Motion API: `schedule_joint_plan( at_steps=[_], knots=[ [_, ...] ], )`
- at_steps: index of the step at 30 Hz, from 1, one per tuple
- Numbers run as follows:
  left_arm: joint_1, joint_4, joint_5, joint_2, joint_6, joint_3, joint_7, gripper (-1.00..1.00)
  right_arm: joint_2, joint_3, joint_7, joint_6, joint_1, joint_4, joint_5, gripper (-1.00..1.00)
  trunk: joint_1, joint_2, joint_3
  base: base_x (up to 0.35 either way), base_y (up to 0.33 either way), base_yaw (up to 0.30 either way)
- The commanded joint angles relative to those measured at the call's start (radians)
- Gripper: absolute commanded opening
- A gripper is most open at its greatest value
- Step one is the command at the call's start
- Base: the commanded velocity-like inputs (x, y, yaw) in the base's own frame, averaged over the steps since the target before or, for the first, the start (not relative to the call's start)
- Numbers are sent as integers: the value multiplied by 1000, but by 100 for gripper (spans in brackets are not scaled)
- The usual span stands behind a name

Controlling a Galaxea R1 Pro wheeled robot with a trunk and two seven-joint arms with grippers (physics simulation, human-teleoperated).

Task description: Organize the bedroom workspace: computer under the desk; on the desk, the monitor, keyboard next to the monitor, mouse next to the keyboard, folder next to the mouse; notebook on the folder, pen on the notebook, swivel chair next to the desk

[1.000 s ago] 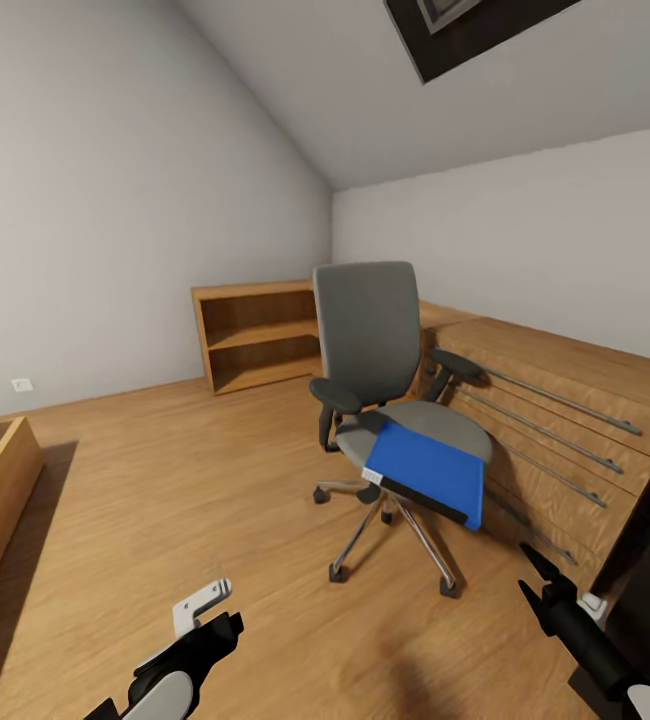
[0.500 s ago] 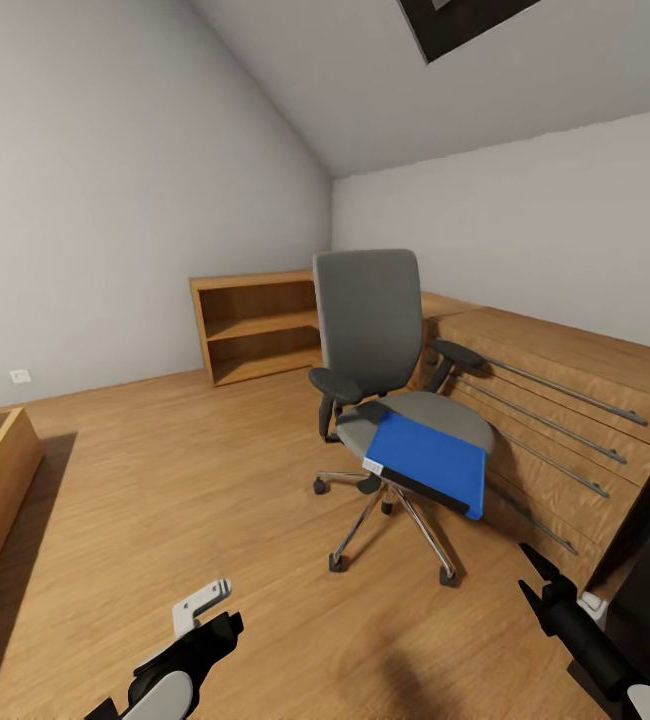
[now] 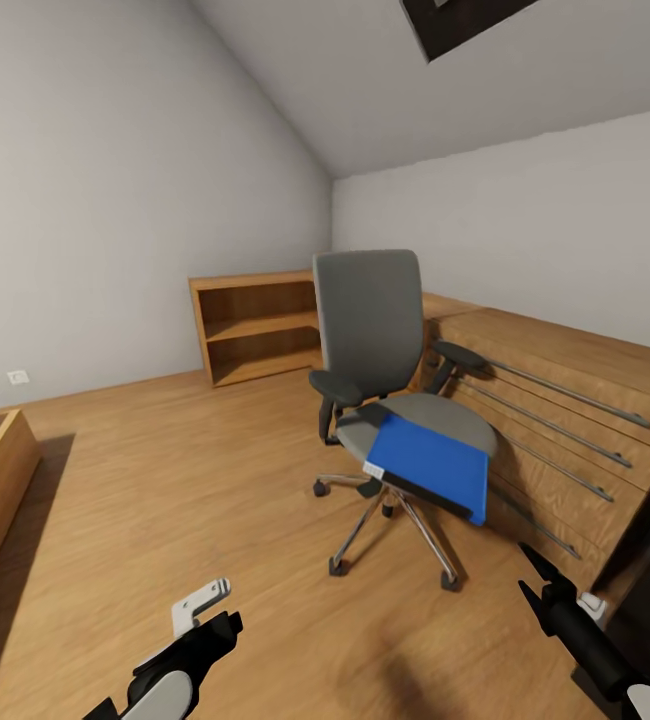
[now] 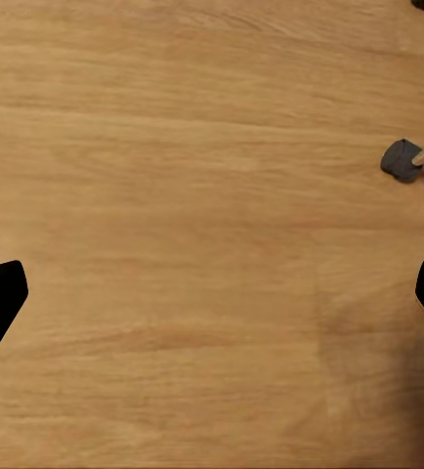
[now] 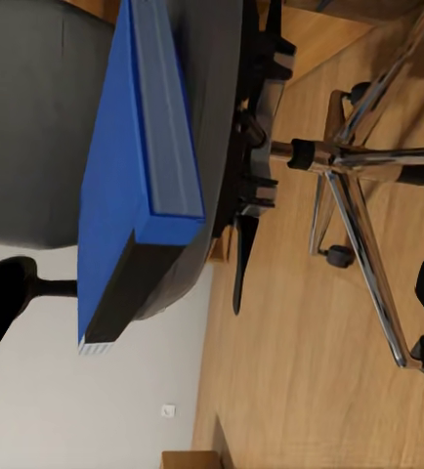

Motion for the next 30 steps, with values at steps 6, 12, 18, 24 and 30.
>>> schedule_joint_plan(
  at_steps=[6, 12, 18, 24, 30],
  knots=[
    [-1, -1, 0, 1, 8, -1, 3, 100, 1, -2, 0, 8, -1, 1, -6, 100, 0, 0, -1, 179, 0, 0],
    [-1, -1, 0, 1, 8, -2, 2, 100, 2, -1, 0, 7, -1, 1, -5, 100, 0, 0, -1, 36, 3, 0],
    [-1, -2, 0, 1, 8, -12, 4, 100, 2, 0, 0, 7, -1, 1, -5, 100, 0, 0, -1, 170, 72, 0],
    [-1, -1, -1, 1, 8, -23, 5, 100, 2, 1, 0, 7, -1, 1, -4, 100, 0, 0, -1, 51, 19, 0],
    [-1, -1, -1, 2, 8, -24, 5, 100, 2, 1, 0, 7, -1, 1, -3, 100, 0, 0, -1, 128, 114, 0]
  ],
)
